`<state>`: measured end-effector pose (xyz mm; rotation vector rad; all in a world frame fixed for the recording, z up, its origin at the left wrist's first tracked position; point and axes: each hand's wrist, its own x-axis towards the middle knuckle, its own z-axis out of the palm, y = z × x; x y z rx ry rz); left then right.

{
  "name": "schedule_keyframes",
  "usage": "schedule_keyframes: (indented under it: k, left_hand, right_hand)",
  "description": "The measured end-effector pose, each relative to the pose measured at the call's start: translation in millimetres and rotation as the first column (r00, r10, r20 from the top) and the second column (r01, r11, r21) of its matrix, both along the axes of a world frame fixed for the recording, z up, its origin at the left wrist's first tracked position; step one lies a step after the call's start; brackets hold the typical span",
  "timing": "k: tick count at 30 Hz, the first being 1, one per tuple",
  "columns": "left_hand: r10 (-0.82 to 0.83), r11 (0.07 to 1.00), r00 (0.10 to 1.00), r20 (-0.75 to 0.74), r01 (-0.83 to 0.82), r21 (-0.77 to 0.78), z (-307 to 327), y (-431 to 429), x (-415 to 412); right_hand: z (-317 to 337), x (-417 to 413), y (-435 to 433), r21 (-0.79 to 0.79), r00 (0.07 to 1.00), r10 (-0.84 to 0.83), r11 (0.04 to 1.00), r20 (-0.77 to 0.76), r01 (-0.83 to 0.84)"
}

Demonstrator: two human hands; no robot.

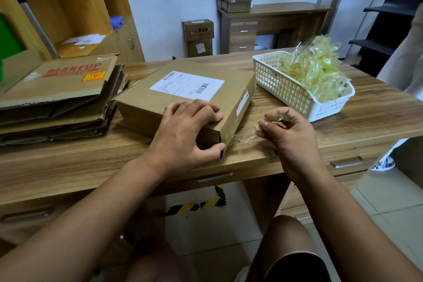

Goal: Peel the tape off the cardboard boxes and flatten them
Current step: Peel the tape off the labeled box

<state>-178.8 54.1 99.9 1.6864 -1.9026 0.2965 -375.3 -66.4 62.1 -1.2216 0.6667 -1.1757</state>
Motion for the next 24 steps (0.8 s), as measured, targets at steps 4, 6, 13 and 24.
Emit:
schedule_keyframes:
  k: [4,6,13,24]
  left_hand:
    - [-0.023,1.0,0.999,-0.023,0.023,-0.004,-1,2,5]
    - [-0.035,0.999,0.999,-0.041,0.035,0.006,-1,3,9]
    - [0.001,0.999,1.0,0.025,-0.002,0.043,1,6,9]
    - [0.128,0.992,0.989,0.069,-0.129,0.01,-6,2,2]
  right_hand:
    - [5,-7,-15,0.019,0.993,-0.105,0.994,0.049,0.104]
    - [8,-12,-22,0.038,0.992,-0.118,0.992,0.048,0.116]
    - [12,-8,-13,0.092,0.992,-0.019,0.996,0.124,0.008]
    - [-2,25,18,-0.232,0.949,-0.062,0.973,-0.309,-0.012]
